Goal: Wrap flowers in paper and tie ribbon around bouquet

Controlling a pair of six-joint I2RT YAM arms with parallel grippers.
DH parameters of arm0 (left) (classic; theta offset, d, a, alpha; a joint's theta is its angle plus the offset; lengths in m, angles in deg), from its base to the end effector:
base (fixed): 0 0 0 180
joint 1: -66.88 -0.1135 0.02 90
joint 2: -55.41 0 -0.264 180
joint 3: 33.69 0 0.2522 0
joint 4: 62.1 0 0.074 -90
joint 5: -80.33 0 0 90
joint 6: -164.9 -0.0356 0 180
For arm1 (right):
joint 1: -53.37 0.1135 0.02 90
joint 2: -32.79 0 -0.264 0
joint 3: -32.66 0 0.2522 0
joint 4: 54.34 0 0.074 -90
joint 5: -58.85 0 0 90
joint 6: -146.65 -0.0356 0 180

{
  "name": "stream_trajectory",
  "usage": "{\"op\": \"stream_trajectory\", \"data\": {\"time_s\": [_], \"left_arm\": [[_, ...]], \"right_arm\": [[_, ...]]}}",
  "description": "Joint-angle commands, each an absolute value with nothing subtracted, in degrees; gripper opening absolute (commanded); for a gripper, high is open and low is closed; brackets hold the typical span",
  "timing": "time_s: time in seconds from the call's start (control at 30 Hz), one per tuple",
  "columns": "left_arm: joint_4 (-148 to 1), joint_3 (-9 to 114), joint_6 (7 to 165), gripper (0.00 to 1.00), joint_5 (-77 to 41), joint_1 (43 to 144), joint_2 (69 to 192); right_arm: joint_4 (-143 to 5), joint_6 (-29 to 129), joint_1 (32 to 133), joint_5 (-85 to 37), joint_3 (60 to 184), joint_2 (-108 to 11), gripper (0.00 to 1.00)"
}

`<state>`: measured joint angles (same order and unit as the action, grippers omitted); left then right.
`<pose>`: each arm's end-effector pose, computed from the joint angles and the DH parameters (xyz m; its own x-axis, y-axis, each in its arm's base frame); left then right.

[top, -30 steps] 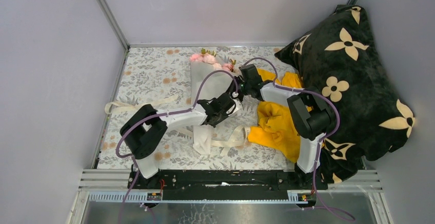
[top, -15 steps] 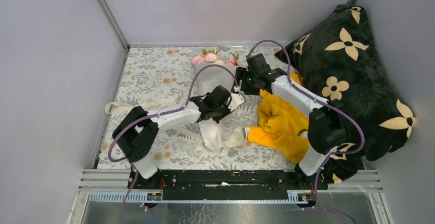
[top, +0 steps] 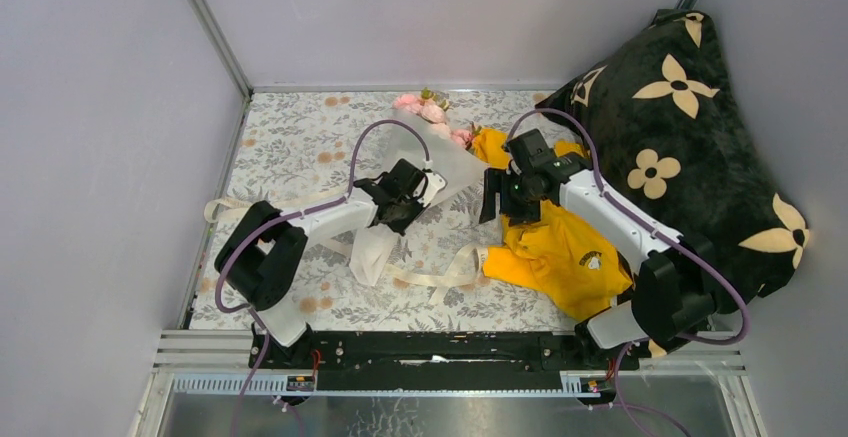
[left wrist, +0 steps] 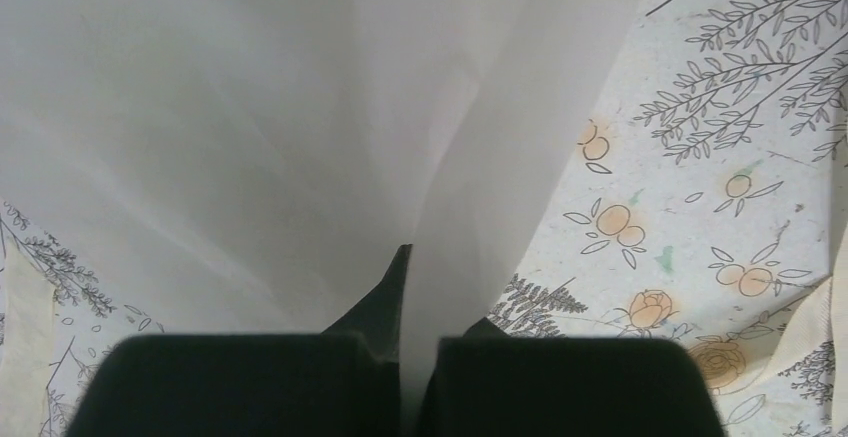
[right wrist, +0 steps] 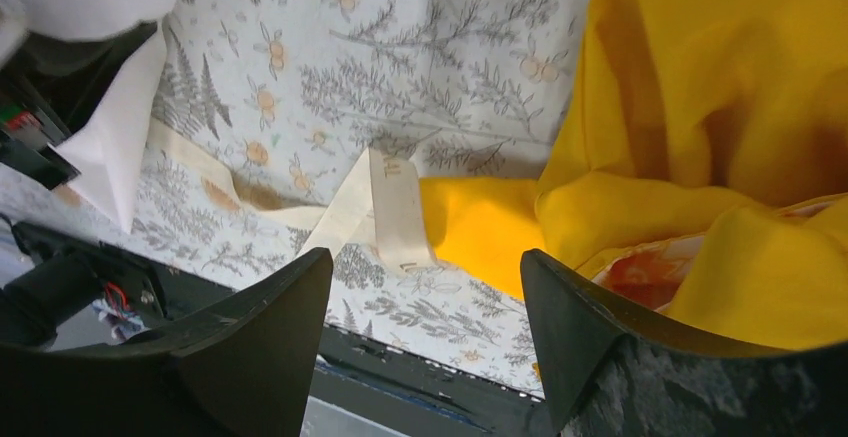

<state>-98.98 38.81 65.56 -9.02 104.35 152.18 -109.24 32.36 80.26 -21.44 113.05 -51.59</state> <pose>0.2653 -0.2028 0.1760 -0.5879 0.6551 -0.4745 0.7088 0.6999 0.0881 0.2667 0.1420 0.2653 -0.9114 -0.0075 -0.4115 -0.1631 0.9246 0.3442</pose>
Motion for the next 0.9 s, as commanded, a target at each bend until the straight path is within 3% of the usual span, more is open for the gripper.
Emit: {"op": "stream_trajectory", "data": {"time_s": [0.0, 0.17, 0.33, 0.4, 0.5, 0.57, 0.87], "left_arm": [[-100.3, 38.9, 67.6, 0.00, -9.4, 104.4, 151.2], [-101.2, 39.7, 67.4, 0.00, -10.1, 104.4, 151.5], [-103.2, 40.7, 67.2, 0.00, -10.9, 104.4, 150.7], [-103.8, 40.7, 67.2, 0.00, -10.9, 104.3, 149.7], [-104.8, 40.8, 67.0, 0.00, -11.4, 104.3, 148.3], [-106.0, 41.3, 66.6, 0.00, -12.4, 104.3, 147.5], [-109.6, 45.9, 67.5, 0.00, -18.1, 104.3, 145.6]], "right_arm": [[-108.0, 30.8, 81.7, -15.1, 106.6, -47.3, 0.77], [-101.0, 27.9, 86.8, -13.7, 100.0, -49.2, 0.77], [-97.5, 29.0, 90.9, -17.1, 102.7, -56.1, 0.74], [-97.2, 29.5, 90.9, -17.9, 103.1, -58.0, 0.60], [-98.3, 30.4, 90.9, -18.3, 103.9, -58.9, 0.19], [-100.1, 31.4, 90.9, -20.2, 105.8, -58.3, 0.01], [-95.0, 32.2, 81.8, -25.1, 118.0, -55.3, 0.00]]}}
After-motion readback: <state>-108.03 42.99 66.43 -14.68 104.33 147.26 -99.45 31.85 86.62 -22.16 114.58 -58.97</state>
